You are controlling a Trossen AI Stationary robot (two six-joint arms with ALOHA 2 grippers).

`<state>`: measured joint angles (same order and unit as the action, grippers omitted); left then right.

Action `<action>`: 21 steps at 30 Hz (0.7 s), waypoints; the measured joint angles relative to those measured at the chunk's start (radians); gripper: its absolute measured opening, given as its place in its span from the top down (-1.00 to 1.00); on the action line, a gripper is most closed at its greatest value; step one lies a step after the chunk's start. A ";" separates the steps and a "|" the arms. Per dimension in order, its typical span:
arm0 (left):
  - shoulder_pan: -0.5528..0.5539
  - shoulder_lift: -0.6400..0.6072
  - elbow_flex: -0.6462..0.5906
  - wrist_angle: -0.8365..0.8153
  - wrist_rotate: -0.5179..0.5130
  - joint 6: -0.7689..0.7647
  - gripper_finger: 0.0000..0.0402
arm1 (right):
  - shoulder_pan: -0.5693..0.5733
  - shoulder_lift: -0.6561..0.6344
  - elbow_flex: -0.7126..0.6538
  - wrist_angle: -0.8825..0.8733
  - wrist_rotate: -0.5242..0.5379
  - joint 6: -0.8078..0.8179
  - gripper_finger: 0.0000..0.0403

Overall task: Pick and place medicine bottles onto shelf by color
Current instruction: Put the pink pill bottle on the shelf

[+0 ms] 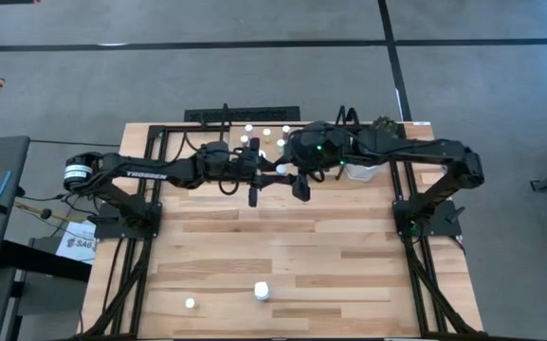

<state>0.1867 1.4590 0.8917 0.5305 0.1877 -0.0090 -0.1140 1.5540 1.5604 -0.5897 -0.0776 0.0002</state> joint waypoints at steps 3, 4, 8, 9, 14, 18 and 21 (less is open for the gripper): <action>0.000 0.000 0.000 -0.009 0.028 0.000 0.61 | -0.012 0.005 -0.001 -0.010 -0.003 0.000 -0.34; 0.000 0.000 0.000 -0.009 0.035 0.000 0.61 | -0.012 0.007 0.000 -0.009 -0.005 0.000 -0.34; -0.001 0.000 0.000 -0.024 0.030 0.000 0.61 | -0.018 0.011 -0.001 -0.017 -0.005 0.000 -0.33; -0.001 0.000 0.000 -0.023 0.025 0.000 0.61 | -0.018 0.011 -0.001 -0.021 -0.004 0.000 -0.31; -0.001 -0.003 0.000 -0.007 0.025 0.002 0.61 | -0.019 0.014 -0.003 -0.091 -0.003 0.003 -0.12; -0.002 -0.003 0.000 -0.006 0.022 0.006 0.61 | -0.019 0.014 -0.003 -0.102 -0.003 0.003 0.11; -0.001 -0.003 0.000 -0.009 0.020 0.006 0.62 | -0.019 0.011 -0.003 -0.103 -0.003 0.001 0.23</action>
<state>0.1856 1.4559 0.8917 0.5218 0.2081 -0.0032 -0.1333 1.5652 1.5578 -0.6926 -0.0803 0.0013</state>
